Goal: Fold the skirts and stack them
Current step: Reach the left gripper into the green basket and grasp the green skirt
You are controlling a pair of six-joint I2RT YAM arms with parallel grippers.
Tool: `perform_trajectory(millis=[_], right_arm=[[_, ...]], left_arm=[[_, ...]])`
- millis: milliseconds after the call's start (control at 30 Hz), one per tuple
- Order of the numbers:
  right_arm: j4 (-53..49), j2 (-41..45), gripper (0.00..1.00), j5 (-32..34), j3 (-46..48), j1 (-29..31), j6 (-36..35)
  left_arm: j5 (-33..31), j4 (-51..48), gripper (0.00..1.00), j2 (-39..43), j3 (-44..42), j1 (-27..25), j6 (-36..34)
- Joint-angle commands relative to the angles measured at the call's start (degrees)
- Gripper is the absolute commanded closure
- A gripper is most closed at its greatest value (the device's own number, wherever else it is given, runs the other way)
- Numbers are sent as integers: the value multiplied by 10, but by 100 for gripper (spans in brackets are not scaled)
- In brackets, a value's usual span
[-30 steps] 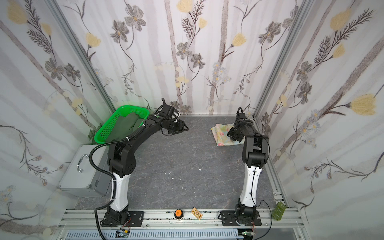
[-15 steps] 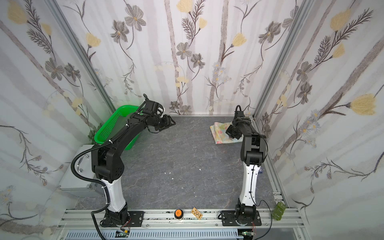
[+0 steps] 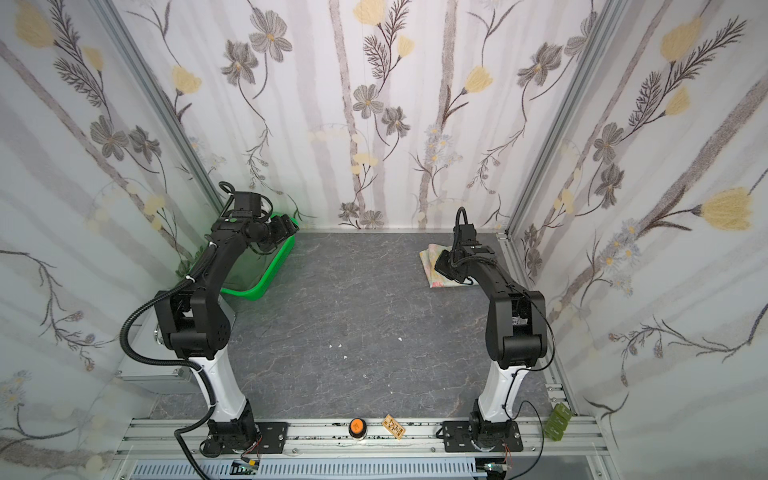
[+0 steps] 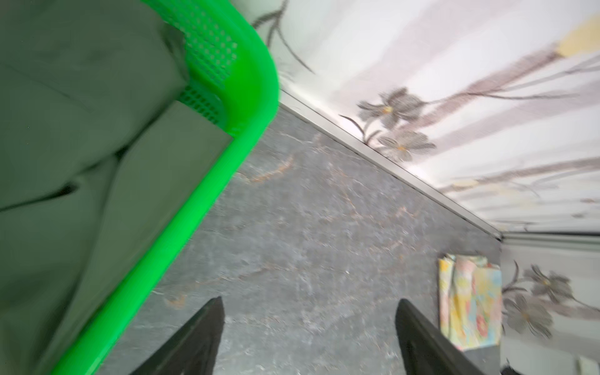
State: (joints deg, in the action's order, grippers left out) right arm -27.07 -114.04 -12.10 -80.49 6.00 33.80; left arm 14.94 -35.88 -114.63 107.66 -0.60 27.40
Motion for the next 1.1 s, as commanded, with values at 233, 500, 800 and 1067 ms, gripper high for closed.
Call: perform_trajectory(millis=[233,500,800,1067], right_arm=[[139,20,63,-110,48,25,36],[144,6,63,-138,37,25,39],[142,2,64,-135,32,25,50],[139,12,64,-135,32,27,61]], left_arm=[[-176,-73,13,-125,115,44,-19],[-173,-83,18,-172,133,62,-21],[-127,-83,16,-187,99,49,-43],[-110,-82,40,-217,100,48,-48]])
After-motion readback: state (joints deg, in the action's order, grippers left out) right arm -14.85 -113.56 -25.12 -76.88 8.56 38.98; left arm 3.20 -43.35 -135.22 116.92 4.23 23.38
